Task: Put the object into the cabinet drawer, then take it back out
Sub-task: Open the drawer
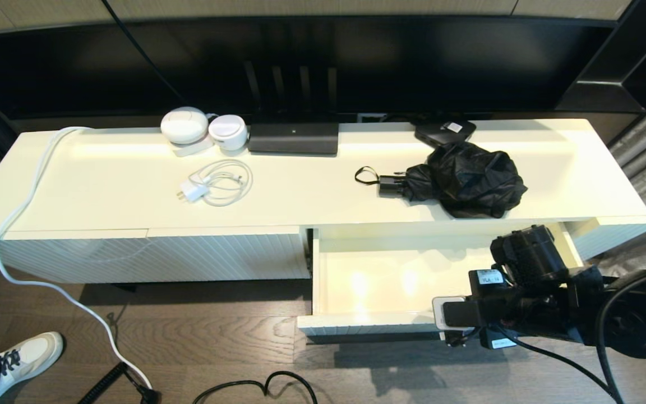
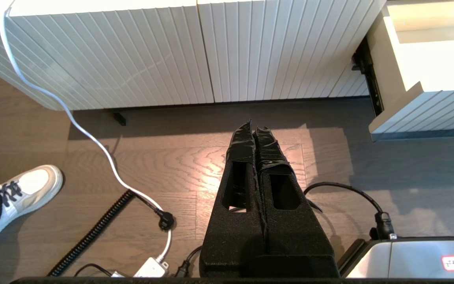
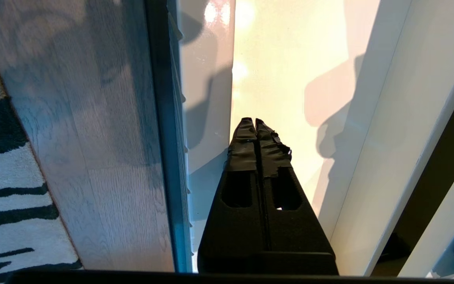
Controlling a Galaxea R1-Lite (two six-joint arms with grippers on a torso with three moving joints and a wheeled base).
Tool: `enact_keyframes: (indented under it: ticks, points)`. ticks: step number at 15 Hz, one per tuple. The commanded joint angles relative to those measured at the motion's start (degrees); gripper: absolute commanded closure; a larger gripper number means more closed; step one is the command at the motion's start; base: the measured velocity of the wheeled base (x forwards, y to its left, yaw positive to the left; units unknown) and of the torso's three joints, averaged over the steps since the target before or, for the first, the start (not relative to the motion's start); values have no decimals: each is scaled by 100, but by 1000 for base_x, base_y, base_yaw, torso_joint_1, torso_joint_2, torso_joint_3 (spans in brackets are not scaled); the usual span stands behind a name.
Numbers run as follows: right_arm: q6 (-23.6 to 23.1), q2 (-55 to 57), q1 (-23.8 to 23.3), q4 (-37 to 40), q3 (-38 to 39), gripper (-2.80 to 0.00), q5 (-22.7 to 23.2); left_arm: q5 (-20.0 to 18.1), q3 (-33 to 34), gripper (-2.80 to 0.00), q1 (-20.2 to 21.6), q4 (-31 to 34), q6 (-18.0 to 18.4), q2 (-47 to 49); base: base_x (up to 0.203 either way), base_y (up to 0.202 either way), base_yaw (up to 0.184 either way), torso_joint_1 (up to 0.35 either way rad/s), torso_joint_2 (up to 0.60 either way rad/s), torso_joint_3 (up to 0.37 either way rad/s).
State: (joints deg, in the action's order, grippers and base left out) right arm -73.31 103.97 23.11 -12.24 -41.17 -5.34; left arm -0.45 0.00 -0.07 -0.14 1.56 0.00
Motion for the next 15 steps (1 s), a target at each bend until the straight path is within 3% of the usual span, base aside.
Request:
enact_keyframes:
  ticks: [1, 9, 15]
  points:
    - [-43, -7, 17, 26, 142, 0, -2, 1, 9, 0, -1, -3, 2, 9, 0, 0, 0, 0, 0, 0]
    - [-43, -283, 29, 11, 155, 0, -2, 1, 9, 0, 7, -3, 2, 9, 0, 0, 0, 0, 0, 0]
    - [-50, -1169, 103, 151, -32, 0, -104, 1, 9, 0, -1, -3, 2, 9, 0, 0, 0, 0, 0, 0]
